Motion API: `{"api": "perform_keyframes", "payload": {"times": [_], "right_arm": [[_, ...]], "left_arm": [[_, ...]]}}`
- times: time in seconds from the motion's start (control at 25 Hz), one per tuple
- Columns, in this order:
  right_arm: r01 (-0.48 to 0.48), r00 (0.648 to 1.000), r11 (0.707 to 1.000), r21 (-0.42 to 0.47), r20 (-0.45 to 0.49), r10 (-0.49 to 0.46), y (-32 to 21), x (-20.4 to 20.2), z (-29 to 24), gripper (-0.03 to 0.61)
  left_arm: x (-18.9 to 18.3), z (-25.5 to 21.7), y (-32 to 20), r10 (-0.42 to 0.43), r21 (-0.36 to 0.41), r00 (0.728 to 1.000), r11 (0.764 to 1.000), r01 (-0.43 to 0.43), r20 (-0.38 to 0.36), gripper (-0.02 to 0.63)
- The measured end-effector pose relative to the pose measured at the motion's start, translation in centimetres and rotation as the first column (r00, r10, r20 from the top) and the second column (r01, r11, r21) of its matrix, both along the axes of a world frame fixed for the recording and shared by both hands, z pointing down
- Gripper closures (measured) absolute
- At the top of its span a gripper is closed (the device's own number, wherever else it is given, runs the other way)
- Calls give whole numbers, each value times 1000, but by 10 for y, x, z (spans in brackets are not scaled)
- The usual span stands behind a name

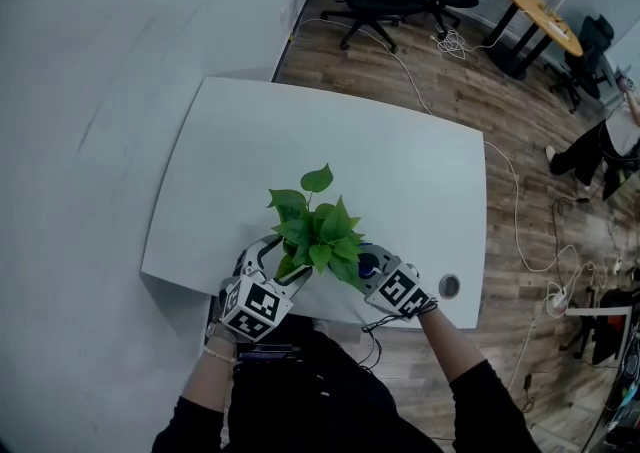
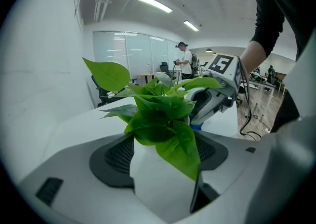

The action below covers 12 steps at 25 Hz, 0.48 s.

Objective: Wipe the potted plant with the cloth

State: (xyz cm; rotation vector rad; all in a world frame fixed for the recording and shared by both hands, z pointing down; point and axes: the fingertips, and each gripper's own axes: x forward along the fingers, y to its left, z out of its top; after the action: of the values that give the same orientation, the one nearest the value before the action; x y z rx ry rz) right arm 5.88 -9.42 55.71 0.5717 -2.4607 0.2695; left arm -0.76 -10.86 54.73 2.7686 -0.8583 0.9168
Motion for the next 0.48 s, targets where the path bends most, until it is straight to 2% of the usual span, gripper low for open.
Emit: {"api": "perform_keyframes", "payload": {"times": [0.28, 0.48], "right_arm": [[-161, 983, 987, -26, 89, 163, 7, -34, -13, 503], [-307, 940, 949, -70, 133, 314, 8, -37, -16, 503]], "left_arm": [[-7, -6, -19, -14, -2, 1000, 1000, 14, 5, 269], [-6, -5, -17, -30, 7, 1000, 1000, 30, 0, 270]]}}
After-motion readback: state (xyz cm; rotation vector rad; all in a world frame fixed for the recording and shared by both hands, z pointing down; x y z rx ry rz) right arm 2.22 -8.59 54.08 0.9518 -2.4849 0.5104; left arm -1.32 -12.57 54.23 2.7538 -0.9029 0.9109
